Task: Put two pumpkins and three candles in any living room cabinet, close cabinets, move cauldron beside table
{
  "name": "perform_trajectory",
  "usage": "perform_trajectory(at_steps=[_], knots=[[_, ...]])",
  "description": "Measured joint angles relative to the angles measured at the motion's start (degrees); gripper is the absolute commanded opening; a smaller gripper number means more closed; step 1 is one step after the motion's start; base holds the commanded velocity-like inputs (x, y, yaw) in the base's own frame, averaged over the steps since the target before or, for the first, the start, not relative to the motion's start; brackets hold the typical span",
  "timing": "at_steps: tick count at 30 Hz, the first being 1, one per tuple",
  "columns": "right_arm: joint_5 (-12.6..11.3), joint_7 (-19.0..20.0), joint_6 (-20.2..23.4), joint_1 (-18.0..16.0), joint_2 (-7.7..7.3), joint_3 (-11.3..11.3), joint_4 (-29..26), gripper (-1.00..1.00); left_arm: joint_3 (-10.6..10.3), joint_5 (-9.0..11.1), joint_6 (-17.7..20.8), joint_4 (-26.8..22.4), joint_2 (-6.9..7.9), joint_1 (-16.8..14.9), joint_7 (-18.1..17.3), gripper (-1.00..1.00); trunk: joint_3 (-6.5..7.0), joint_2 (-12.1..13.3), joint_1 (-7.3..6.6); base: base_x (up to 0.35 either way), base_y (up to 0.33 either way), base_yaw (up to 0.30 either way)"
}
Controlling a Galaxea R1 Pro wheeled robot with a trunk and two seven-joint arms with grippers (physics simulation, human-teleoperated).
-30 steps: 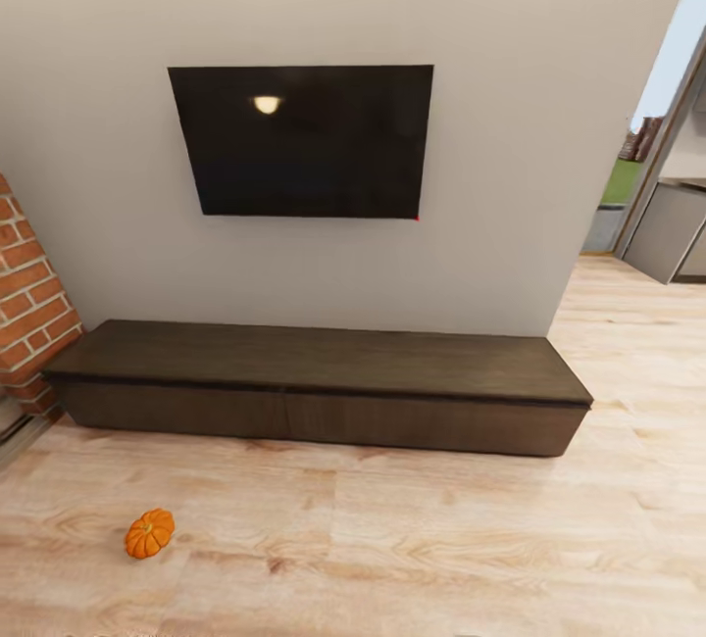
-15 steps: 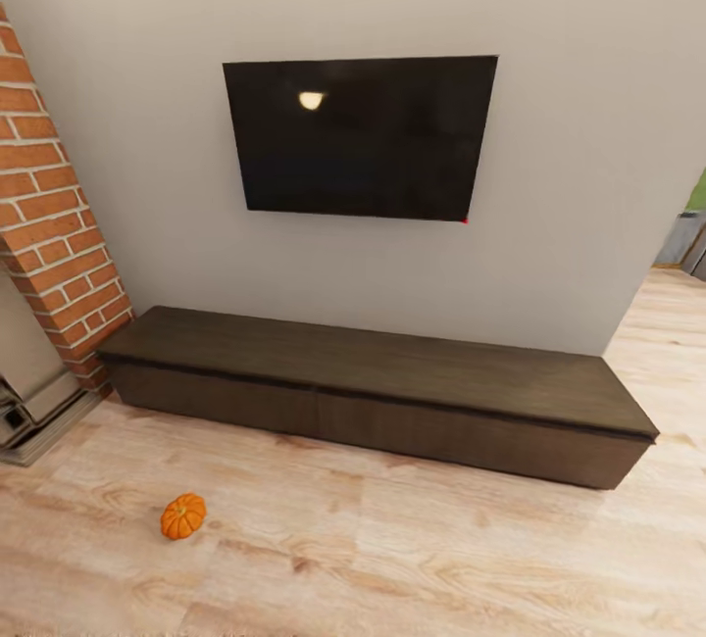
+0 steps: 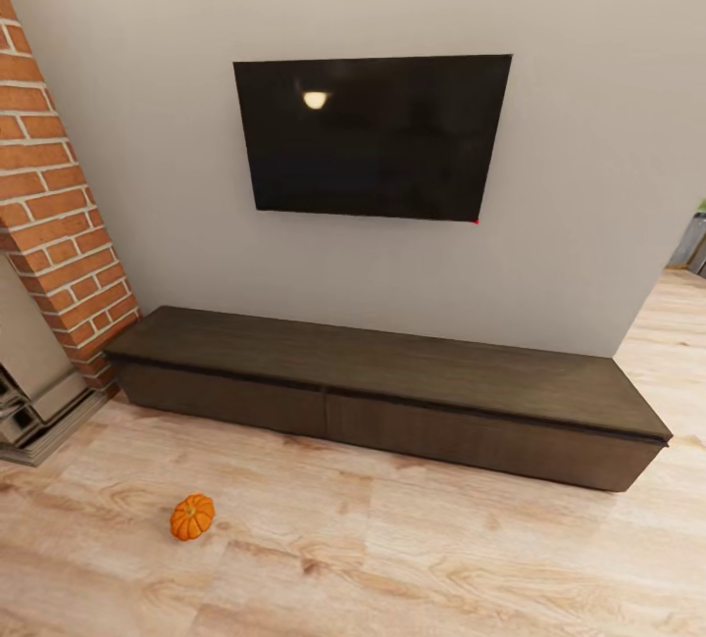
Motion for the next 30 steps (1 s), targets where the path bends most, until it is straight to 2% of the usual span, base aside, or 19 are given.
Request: perform_trajectory(at_steps=[8, 20, 30], knots=[[0.01, 0.00, 0.00, 0.00, 0.00, 0.00, 0.00, 1.00, 0.00, 0.00, 0.00, 0.00, 0.00, 0.00, 0.00, 1.00, 0.09, 0.00, 0.00, 0.055, 0.003, -0.060], [0.00, 0.00, -0.03, 0.00, 0.00, 0.00, -0.03, 1.00, 0.00, 0.00, 0.00, 0.00, 0.00, 0.00, 0.00, 1.00, 0.79, 0.00, 0.00, 0.013, 0.000, -0.222], [0.00, 0.00, -0.09, 0.00, 0.00, 0.00, -0.09, 1.00, 0.00, 0.00, 0.00, 0.00, 0.00, 0.00, 0.00, 1.00, 1.41, 0.00, 0.00, 0.097, 0.003, -0.236]])
